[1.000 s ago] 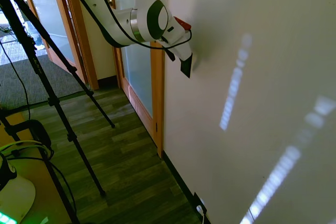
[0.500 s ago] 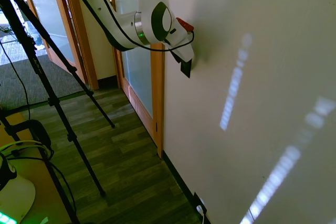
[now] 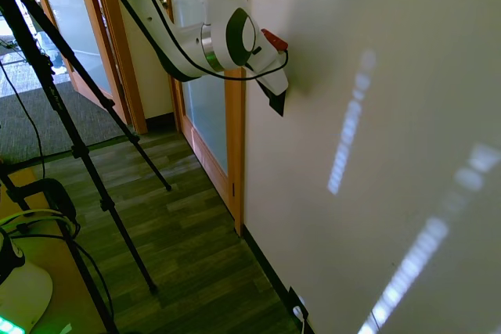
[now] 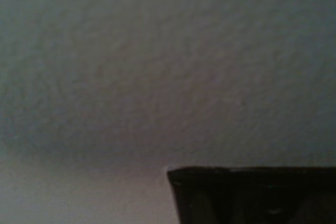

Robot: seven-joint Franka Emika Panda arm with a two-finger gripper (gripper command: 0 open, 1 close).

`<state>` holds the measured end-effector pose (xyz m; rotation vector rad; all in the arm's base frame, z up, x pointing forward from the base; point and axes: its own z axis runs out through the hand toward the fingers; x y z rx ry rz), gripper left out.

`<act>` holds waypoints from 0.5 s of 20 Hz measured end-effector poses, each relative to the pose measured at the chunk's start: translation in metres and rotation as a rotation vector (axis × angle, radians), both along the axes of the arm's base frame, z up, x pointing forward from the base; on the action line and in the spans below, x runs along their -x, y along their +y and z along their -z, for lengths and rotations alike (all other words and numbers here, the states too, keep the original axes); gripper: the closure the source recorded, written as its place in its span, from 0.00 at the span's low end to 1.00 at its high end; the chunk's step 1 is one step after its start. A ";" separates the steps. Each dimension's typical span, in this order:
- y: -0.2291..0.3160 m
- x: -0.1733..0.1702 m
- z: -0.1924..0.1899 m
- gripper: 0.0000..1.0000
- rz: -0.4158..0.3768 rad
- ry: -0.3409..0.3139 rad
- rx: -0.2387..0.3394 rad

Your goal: Turn on the light

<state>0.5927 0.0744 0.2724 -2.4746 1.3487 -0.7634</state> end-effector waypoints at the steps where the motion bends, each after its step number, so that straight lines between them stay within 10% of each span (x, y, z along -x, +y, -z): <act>1: 0.000 0.000 0.000 1.00 0.002 -0.001 0.003; 10: 0.000 0.004 0.000 1.00 -0.006 -0.028 0.004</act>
